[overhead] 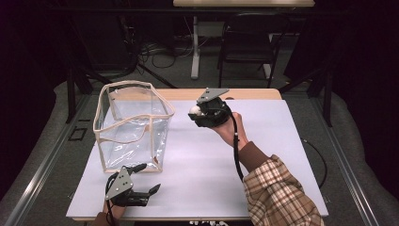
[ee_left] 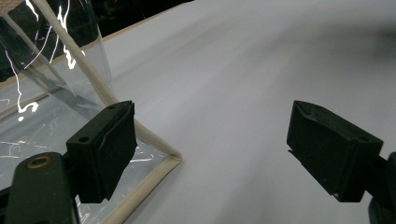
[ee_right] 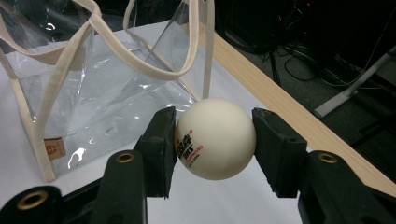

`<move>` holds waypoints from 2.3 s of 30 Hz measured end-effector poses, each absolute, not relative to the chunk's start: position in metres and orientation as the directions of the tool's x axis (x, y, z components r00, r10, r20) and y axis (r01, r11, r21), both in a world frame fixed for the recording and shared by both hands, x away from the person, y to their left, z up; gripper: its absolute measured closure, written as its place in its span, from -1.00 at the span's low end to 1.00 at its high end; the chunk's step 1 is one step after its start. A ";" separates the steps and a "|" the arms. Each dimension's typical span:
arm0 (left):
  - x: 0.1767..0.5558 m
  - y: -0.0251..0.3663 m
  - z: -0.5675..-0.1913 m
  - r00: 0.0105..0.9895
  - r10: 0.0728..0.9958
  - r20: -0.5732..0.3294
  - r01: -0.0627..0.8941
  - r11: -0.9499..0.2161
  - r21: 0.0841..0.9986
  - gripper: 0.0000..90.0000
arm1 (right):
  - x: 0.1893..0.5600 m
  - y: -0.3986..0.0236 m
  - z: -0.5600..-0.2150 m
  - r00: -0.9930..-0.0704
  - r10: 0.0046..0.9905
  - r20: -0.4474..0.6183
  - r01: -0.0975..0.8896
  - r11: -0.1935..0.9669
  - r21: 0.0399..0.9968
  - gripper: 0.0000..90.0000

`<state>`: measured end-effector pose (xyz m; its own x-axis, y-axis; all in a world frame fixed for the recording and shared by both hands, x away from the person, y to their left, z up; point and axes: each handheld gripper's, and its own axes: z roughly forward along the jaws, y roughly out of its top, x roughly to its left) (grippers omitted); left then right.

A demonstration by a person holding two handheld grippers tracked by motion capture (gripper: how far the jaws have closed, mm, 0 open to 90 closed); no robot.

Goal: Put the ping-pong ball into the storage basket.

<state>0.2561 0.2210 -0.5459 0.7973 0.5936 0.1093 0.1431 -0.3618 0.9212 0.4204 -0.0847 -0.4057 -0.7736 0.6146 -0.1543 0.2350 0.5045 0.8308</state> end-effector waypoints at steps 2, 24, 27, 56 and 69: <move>0.256 0.221 -0.546 0.798 0.593 0.109 0.143 -0.361 0.922 -0.65 | 0.421 -0.084 -0.405 -0.774 0.614 -0.155 0.234 0.504 0.832 0.13; 0.256 0.221 -0.546 0.797 0.594 0.109 0.143 -0.361 0.921 -0.65 | 0.429 -0.074 -0.393 -0.774 0.612 -0.162 0.220 0.501 0.837 0.13; 0.256 0.221 -0.546 0.798 0.593 0.108 0.143 -0.361 0.922 -0.65 | 0.429 -0.073 -0.391 -0.775 0.610 -0.163 0.216 0.498 0.840 0.13; 0.256 0.221 -0.546 0.799 0.592 0.106 0.142 -0.357 0.923 -0.65 | 0.438 -0.058 -0.383 -0.781 0.602 -0.167 0.204 0.499 0.842 0.14; 0.256 0.221 -0.546 0.799 0.592 0.105 0.142 -0.356 0.924 -0.65 | 0.441 -0.052 -0.379 -0.784 0.597 -0.168 0.200 0.500 0.843 0.14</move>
<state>0.2564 0.2210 -0.5461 0.7987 0.5925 0.1051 0.1425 -0.3559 0.9236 0.4409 -0.0517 -0.3786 -0.7842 0.5973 -0.1679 0.2005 0.5000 0.8425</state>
